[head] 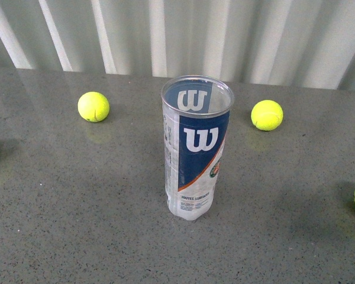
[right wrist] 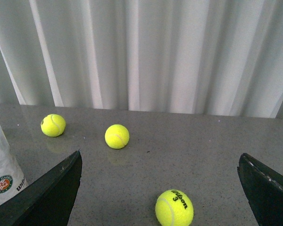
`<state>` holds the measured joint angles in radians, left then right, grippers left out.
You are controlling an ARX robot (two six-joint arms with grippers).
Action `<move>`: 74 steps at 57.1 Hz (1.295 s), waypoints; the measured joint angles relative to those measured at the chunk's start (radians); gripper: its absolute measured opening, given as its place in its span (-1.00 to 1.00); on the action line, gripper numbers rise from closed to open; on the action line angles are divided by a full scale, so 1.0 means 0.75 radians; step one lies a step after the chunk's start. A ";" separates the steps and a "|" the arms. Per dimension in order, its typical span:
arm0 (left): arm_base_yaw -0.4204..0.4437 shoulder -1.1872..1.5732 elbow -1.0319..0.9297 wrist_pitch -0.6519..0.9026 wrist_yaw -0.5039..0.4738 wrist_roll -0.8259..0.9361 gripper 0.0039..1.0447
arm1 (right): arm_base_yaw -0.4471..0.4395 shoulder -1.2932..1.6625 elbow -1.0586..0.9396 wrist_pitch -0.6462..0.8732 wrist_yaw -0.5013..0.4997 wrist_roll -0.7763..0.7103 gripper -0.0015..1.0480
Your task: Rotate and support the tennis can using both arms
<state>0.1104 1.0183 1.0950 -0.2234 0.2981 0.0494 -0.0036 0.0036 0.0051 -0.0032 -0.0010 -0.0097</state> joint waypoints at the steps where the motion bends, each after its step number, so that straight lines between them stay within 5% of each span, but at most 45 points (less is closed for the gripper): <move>1: 0.016 -0.019 -0.041 0.068 -0.056 -0.009 0.77 | 0.000 0.000 0.000 0.000 0.000 0.000 0.86; 8: 0.072 -0.165 -0.342 0.404 -0.183 -0.041 0.35 | 0.000 0.000 0.000 0.000 0.000 0.000 0.86; 27: -0.025 -0.467 -0.953 0.678 -0.275 -0.065 -0.94 | 0.000 0.000 0.000 0.000 0.001 0.000 0.86; 33: -0.109 -0.534 -1.046 0.704 -0.392 -0.070 -0.93 | 0.000 0.000 0.000 0.000 0.000 -0.001 0.86; 74: -0.149 -0.882 -1.363 0.673 -0.398 -0.069 -0.94 | 0.000 0.000 0.000 0.000 0.000 0.000 0.86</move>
<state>-0.0010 0.3569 0.0731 0.2813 -0.0006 -0.0025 -0.0036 0.0036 0.0051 -0.0032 -0.0010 -0.0097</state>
